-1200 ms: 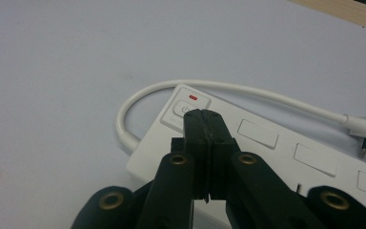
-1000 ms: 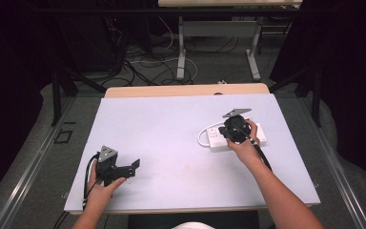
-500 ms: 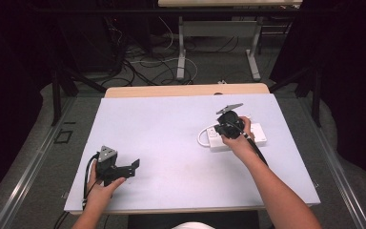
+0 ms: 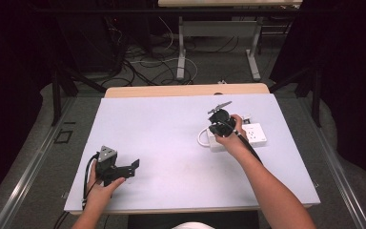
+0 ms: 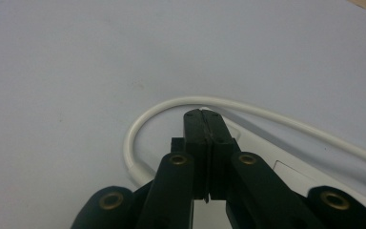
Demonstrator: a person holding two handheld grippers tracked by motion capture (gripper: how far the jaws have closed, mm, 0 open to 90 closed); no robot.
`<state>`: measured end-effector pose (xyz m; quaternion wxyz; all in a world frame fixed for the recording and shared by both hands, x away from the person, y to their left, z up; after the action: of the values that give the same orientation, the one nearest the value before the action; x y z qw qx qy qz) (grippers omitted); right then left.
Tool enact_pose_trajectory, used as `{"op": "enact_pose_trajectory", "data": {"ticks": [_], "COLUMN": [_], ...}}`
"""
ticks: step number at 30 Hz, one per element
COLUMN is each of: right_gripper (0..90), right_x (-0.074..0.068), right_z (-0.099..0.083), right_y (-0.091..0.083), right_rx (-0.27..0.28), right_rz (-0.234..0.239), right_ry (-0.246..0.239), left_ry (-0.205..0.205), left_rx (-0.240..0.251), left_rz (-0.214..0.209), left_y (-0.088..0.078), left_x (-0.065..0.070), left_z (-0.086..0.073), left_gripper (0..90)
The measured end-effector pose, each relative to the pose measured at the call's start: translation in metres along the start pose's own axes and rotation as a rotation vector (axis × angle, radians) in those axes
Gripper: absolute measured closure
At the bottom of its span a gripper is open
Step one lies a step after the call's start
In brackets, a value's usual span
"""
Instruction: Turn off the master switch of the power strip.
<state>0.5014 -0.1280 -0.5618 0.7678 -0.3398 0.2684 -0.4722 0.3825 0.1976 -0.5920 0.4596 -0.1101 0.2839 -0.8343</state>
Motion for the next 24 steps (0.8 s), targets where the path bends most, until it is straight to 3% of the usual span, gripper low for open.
{"op": "enact_pose_trajectory", "data": {"ticks": [10, 24], "right_gripper": [90.0, 90.0], "right_x": [0.005, 0.008], "right_z": [-0.004, -0.005], "right_y": [0.015, 0.022], "right_rx": [-0.053, -0.071], "right_rz": [-0.029, -0.031], "right_ry": [0.027, 0.003], "left_ry": [0.0, 0.003], "left_rx": [-0.001, -0.007], "left_rz": [-0.002, -0.005], "left_y": [0.0, 0.002], "left_x": [0.0, 0.001], "left_z": [0.0, -0.001], "left_gripper": [3.5, 3.5]}}
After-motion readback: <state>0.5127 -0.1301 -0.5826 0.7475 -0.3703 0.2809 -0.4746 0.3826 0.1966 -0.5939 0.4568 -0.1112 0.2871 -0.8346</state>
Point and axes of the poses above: each handheld gripper's, and its own axes: y roughly forward along the jaws, z roughly out of its top, x roughly to its right, the point moved 8 cm from there along y, roughly forward along the jaws, and after that the axes turned 14 degrees about y, right-handed, at the moved point
